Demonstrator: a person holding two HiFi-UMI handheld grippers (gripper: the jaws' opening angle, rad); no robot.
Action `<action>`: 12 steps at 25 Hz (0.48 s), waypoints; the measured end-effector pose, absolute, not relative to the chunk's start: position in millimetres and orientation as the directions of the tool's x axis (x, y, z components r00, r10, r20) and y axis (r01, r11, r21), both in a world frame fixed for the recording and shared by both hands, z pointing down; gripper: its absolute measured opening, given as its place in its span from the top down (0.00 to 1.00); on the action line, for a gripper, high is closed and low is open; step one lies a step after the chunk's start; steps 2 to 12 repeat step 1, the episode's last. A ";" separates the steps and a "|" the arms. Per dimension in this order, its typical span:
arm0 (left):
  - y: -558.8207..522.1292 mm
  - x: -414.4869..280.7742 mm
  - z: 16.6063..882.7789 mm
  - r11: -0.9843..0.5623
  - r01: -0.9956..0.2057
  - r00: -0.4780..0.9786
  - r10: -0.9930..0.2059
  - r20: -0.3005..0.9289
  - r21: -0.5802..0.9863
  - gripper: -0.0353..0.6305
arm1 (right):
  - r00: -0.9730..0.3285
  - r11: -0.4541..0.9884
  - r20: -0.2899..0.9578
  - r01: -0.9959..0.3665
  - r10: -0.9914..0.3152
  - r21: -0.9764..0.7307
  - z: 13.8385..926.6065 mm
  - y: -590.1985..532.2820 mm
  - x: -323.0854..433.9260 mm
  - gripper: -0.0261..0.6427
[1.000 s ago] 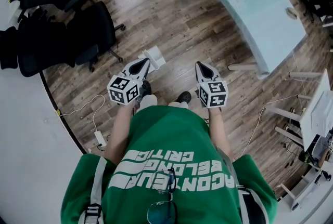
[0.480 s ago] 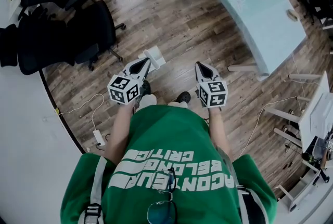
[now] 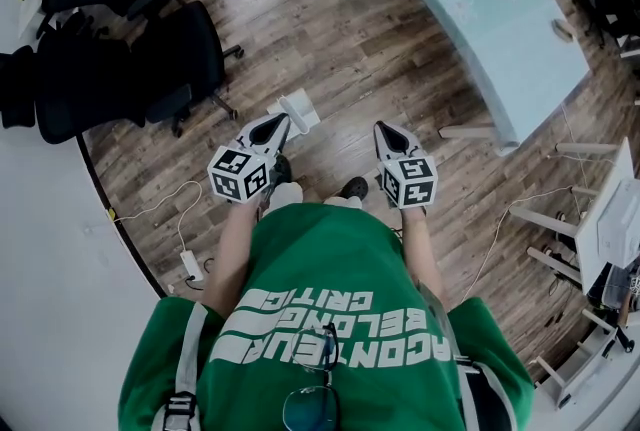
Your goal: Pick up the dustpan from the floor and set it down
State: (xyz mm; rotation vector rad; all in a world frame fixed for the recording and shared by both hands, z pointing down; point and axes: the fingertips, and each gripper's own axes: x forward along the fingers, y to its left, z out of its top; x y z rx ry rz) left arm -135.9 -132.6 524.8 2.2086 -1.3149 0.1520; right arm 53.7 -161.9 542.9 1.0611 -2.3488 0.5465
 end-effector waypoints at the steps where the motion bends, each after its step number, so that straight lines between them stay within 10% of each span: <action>1: -131.9 -135.9 525.3 -0.361 -0.839 0.512 -0.776 0.368 0.406 0.96 | -0.571 0.618 0.592 -0.772 -0.569 -0.151 543.8 -161.4 53.1 0.95; 12: -131.9 -135.9 525.3 -0.361 -0.839 0.512 -0.776 0.368 0.406 0.96 | -0.571 0.618 0.592 -0.772 -0.569 -0.151 543.8 -161.4 53.1 0.95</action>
